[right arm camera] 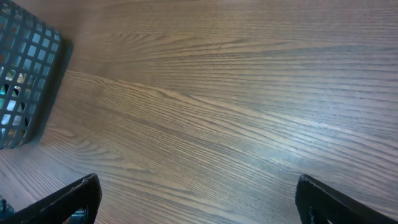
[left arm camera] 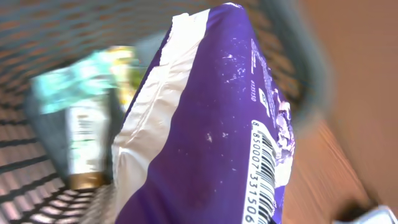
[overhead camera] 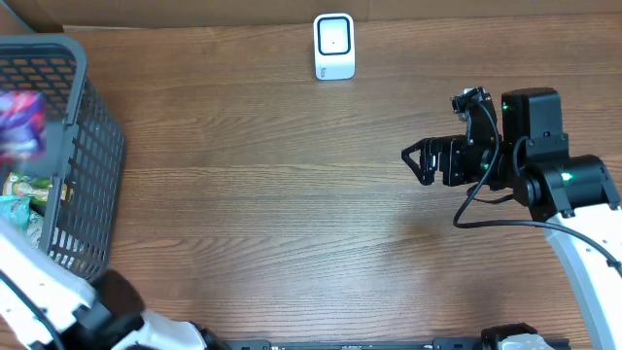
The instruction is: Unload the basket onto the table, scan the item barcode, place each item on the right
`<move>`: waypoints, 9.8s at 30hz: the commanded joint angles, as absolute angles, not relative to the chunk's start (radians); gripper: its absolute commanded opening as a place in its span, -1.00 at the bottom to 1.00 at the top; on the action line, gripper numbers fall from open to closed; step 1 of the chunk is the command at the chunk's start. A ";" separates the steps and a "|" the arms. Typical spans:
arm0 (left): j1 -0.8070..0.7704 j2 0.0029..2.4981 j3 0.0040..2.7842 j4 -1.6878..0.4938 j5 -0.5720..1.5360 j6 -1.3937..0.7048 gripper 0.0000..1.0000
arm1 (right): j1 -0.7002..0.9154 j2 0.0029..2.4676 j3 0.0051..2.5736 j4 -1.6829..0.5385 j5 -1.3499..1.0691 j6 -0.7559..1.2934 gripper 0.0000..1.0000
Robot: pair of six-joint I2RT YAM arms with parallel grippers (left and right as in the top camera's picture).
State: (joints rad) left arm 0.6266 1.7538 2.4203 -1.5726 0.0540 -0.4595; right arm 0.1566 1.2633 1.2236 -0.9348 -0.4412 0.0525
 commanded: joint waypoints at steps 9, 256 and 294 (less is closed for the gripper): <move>0.019 1.798 2.251 -1.579 0.079 -0.403 -0.91 | 0.150 1.260 1.250 -0.888 -0.416 0.056 1.00; 0.649 2.663 2.600 -1.414 -0.058 -0.310 -0.92 | 0.150 1.260 1.250 -0.960 -0.337 0.057 1.00; 0.630 2.000 2.634 -1.537 -0.131 -0.406 0.70 | 0.150 1.260 1.250 -0.969 -0.337 0.057 1.00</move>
State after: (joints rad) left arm 0.6235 1.9354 2.6469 -1.5482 -0.1139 -0.3946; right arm 0.1566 1.2633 1.2236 -0.9684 -0.3336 0.0525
